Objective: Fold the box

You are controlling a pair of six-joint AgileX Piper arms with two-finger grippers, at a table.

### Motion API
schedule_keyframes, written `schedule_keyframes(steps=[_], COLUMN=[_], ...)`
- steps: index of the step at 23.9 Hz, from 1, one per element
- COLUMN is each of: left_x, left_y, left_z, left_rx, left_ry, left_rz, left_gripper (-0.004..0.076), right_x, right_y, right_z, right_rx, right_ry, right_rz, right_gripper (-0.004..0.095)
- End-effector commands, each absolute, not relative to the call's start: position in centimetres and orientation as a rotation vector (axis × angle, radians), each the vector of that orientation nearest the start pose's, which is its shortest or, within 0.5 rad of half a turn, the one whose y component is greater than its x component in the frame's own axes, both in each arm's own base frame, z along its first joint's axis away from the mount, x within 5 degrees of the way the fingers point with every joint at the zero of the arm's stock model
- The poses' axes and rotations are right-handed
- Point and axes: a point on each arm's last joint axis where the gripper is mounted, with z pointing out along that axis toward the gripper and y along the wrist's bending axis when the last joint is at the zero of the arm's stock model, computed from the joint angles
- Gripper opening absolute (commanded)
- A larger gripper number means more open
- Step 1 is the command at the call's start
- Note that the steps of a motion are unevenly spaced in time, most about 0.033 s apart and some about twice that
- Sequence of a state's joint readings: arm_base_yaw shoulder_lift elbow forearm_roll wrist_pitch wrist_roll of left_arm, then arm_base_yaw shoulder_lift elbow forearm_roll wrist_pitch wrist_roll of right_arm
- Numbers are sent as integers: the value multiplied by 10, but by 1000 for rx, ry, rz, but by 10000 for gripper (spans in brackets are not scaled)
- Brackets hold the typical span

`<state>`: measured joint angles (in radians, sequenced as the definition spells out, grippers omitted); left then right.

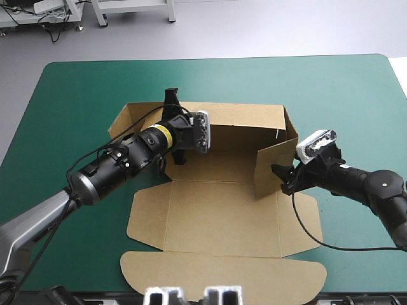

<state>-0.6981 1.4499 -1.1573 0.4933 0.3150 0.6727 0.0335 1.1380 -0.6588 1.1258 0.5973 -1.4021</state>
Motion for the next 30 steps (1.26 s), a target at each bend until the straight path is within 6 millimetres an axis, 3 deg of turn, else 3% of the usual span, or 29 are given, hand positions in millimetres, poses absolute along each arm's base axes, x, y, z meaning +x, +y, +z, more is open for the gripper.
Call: schedule_keyframes(steps=[1, 5, 8, 10, 13, 19, 22, 24, 26, 30], left_x=[260, 252, 254, 257, 256, 255, 255, 254, 250, 246], left_y=[-202, -212, -230, -236, -233, -231, -230, -229, -230, -230], left_z=[352, 352, 360, 372, 375, 372, 370, 368, 369, 371], left_rx=[1531, 1536, 1510, 1435, 1438, 1458, 1494, 1515, 1525, 1525], left_ry=[1334, 1340, 1431, 1471, 1507, 1550, 1553, 1566, 1571, 1570], left_rz=[397, 354, 310, 267, 283, 291, 312, 305, 268, 224], left_gripper=[-10, -10, -10, -10, -10, -9, 15, 76, 191, 525], right_x=[221, 232, 238, 243, 246, 240, 240, 240, 240, 241], right_y=[56, 71, 82, 80, 77, 85, 85, 85, 85, 84], right_z=[276, 262, 260, 262, 264, 261, 261, 261, 261, 261], right_rx=[-700, -768, -743, -679, -615, -718, -718, -717, -715, -707], right_ry=[2019, 2032, 2020, 2005, 2001, 2010, 2010, 2010, 2010, 2009], right_rz=[439, 519, 363, 237, 165, 270, 269, 267, 265, 257], right_gripper=[889, 880, 875, 815, 638, 214, 63, -21, -20, -20])
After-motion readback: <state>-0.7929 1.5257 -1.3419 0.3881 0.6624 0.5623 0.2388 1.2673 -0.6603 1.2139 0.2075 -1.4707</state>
